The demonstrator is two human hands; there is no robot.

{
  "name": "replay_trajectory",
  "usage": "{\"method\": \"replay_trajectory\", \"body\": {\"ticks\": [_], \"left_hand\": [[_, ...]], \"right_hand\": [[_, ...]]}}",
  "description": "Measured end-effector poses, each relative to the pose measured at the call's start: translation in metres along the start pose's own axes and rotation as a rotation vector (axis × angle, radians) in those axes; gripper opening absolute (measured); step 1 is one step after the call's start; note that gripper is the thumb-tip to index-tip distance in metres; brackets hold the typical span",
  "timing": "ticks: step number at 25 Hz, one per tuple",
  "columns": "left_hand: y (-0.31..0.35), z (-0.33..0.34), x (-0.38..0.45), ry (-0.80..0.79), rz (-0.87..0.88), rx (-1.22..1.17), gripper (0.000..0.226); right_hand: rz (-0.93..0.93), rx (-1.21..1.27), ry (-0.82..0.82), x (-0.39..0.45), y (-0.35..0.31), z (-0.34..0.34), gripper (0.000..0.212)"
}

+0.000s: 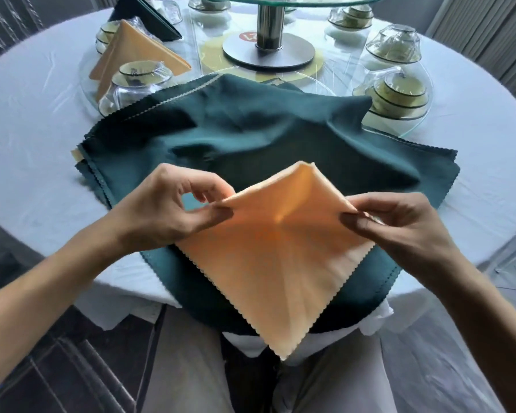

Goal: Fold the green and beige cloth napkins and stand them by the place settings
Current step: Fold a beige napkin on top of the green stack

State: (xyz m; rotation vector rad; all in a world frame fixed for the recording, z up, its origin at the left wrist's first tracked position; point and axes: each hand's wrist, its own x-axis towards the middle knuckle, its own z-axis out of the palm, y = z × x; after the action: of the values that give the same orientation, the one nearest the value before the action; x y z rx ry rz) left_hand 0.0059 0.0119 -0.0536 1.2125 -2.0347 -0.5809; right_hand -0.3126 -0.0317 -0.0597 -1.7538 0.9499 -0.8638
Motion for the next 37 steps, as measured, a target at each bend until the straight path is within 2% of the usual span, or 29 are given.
{"method": "replay_trajectory", "body": {"ticks": [3, 7, 12, 14, 16, 18, 20, 21, 22, 24, 26, 28, 30, 32, 34, 37], "left_hand": [[0.000, 0.009, -0.029, -0.079, 0.126, 0.148, 0.008], [-0.020, 0.022, -0.043, -0.138, 0.241, 0.329, 0.017], [-0.024, 0.021, -0.043, -0.158, 0.277, 0.432, 0.013], [-0.020, 0.018, -0.044, -0.182, 0.266, 0.429, 0.013], [-0.014, 0.016, -0.044, -0.221, 0.199, 0.318, 0.010], [-0.009, 0.019, -0.035, -0.150, 0.126, 0.253, 0.019], [-0.010, 0.027, -0.016, -0.109, -0.013, 0.326, 0.032], [-0.011, 0.031, -0.004, -0.169, -0.117, 0.377, 0.035], [-0.012, 0.035, 0.008, -0.273, -0.225, 0.422, 0.032], [-0.011, 0.041, 0.028, -0.413, -0.312, 0.406, 0.010], [-0.010, 0.043, 0.040, -0.409, -0.317, 0.375, 0.016], [-0.013, 0.046, 0.046, -0.322, -0.322, 0.368, 0.009], [-0.020, 0.053, 0.044, -0.170, -0.183, 0.523, 0.022], [-0.024, 0.064, 0.027, -0.139, -0.071, 0.651, 0.043], [-0.025, 0.076, 0.004, -0.181, -0.104, 0.667, 0.057], [-0.017, 0.084, -0.019, -0.231, -0.245, 0.627, 0.082]], "right_hand": [[-0.140, -0.200, -0.118, -0.025, 0.016, 0.000, 0.021], [-0.297, -0.466, -0.184, -0.031, 0.035, 0.007, 0.025], [-0.378, -0.620, -0.181, -0.028, 0.038, 0.013, 0.021], [-0.371, -0.649, -0.234, -0.030, 0.035, 0.011, 0.026], [-0.311, -0.602, -0.290, -0.030, 0.030, 0.009, 0.039], [-0.259, -0.533, -0.204, -0.020, 0.024, 0.010, 0.033], [-0.196, -0.586, -0.102, 0.000, 0.023, 0.014, 0.026], [-0.153, -0.652, -0.121, 0.011, 0.022, 0.018, 0.027], [-0.110, -0.723, -0.182, 0.022, 0.021, 0.022, 0.026], [-0.010, -0.764, -0.321, 0.040, 0.016, 0.026, 0.012], [0.073, -0.730, -0.365, 0.051, 0.009, 0.023, 0.016], [0.094, -0.748, -0.253, 0.059, 0.010, 0.018, 0.014], [0.055, -0.804, -0.067, 0.059, 0.018, 0.018, 0.012], [-0.093, -0.850, 0.025, 0.048, 0.029, 0.028, 0.013], [-0.235, -0.852, 0.044, 0.028, 0.039, 0.042, 0.018], [-0.125, -0.904, -0.011, 0.010, 0.048, 0.058, 0.049]]}}
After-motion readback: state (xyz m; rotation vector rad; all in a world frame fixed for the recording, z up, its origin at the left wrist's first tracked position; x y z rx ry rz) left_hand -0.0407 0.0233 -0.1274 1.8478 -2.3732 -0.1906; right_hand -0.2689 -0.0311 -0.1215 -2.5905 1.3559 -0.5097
